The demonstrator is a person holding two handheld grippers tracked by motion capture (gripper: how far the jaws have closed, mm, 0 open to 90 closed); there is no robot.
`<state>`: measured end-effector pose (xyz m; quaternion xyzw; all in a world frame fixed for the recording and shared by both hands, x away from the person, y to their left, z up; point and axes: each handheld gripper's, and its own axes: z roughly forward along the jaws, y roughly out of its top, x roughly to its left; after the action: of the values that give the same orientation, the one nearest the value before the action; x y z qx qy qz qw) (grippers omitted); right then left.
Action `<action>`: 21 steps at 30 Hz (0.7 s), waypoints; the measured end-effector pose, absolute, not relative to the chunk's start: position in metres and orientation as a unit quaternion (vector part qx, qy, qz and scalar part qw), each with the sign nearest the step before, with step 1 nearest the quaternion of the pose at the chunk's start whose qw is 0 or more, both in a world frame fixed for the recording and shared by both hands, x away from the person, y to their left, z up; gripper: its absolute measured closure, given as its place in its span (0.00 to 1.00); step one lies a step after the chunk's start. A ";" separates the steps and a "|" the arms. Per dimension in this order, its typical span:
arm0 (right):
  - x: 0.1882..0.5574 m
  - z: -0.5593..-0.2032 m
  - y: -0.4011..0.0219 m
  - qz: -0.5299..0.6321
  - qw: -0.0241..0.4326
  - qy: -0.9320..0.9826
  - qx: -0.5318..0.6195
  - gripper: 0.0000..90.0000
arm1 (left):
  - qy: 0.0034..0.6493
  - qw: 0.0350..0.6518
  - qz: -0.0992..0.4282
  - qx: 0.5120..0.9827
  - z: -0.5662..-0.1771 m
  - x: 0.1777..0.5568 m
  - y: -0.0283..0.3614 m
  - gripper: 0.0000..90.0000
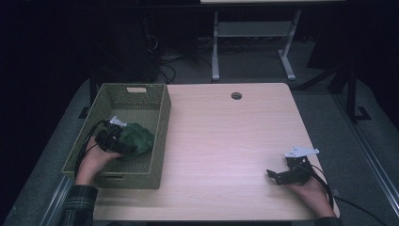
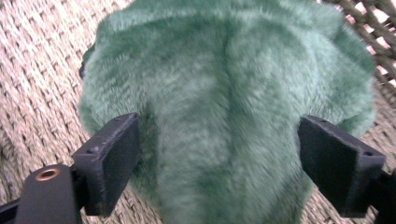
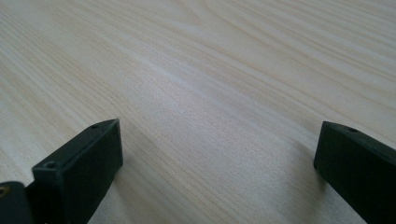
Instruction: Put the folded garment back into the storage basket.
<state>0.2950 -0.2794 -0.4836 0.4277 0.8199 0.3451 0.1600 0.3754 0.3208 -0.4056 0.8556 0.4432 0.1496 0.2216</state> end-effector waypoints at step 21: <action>0.295 -0.484 -0.279 0.345 0.160 0.820 0.428 0.01 | 0.419 0.318 0.150 0.837 -0.363 0.367 0.302 0.15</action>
<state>0.2950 -0.2794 -0.4836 0.4276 0.8200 0.3452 0.1598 0.3669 0.3016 -0.3632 0.8370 0.4194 0.1500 0.3180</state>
